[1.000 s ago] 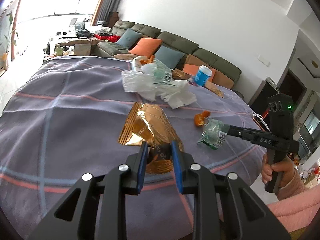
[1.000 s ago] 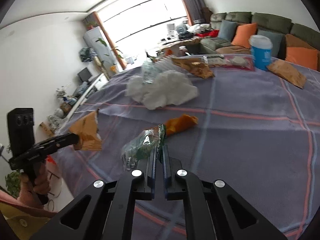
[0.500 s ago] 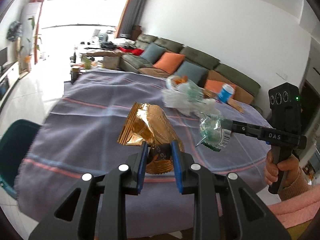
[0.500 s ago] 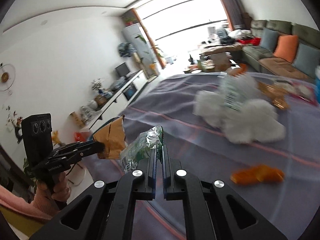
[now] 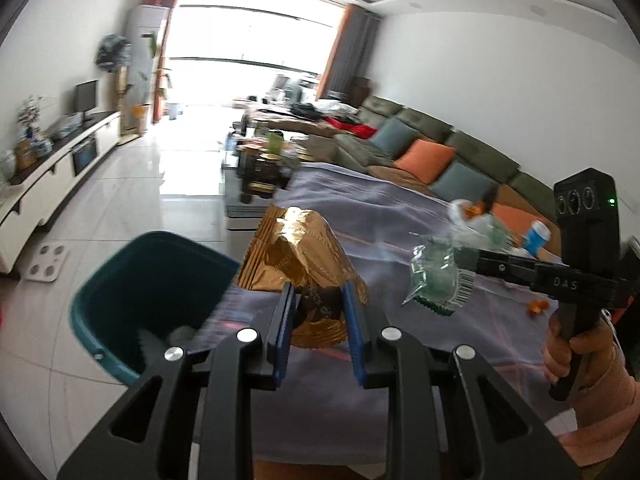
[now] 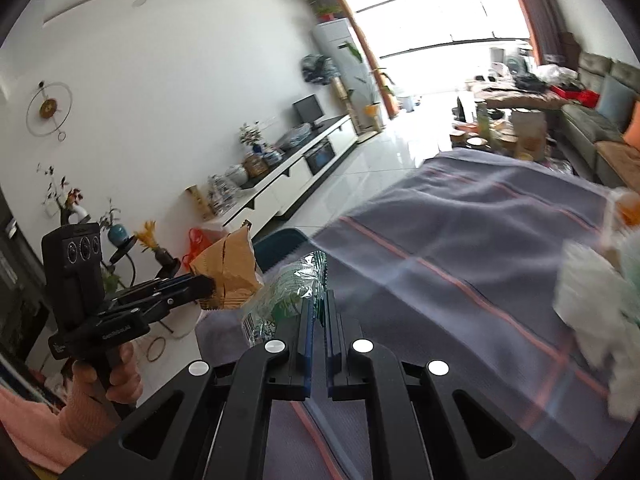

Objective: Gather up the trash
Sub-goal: 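Carry both wrappers with both grippers over the teal bin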

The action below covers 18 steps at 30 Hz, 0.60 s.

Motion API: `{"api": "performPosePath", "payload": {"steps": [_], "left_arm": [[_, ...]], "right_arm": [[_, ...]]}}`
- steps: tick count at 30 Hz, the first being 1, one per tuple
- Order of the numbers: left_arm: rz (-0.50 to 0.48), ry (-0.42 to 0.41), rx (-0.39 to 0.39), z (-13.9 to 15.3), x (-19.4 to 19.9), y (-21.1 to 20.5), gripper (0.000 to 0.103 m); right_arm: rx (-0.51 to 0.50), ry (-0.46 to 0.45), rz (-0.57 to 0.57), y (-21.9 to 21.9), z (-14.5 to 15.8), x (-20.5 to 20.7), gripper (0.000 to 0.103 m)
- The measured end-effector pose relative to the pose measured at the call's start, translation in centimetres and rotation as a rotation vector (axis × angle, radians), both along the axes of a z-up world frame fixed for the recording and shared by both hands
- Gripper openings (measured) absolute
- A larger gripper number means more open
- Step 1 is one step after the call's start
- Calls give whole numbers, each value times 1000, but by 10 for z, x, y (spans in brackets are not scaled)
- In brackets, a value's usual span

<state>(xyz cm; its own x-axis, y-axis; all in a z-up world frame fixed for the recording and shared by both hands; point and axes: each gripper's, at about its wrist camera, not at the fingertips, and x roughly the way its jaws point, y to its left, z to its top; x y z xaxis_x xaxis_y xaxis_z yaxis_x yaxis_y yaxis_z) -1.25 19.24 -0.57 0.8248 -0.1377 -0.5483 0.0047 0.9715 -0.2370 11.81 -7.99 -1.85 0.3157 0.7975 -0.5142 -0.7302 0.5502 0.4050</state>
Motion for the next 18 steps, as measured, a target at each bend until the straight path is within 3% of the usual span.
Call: {"api": "performPosePath", "payload": {"steps": [9,18], "left_arm": [[147,24,3,-5,2,55,25],[220,71,-7,-20,11,90,26]], "right_arm": [[-29,-29,90,65,9,15,5],[-81,-27,132,118,3,26,5]]}}
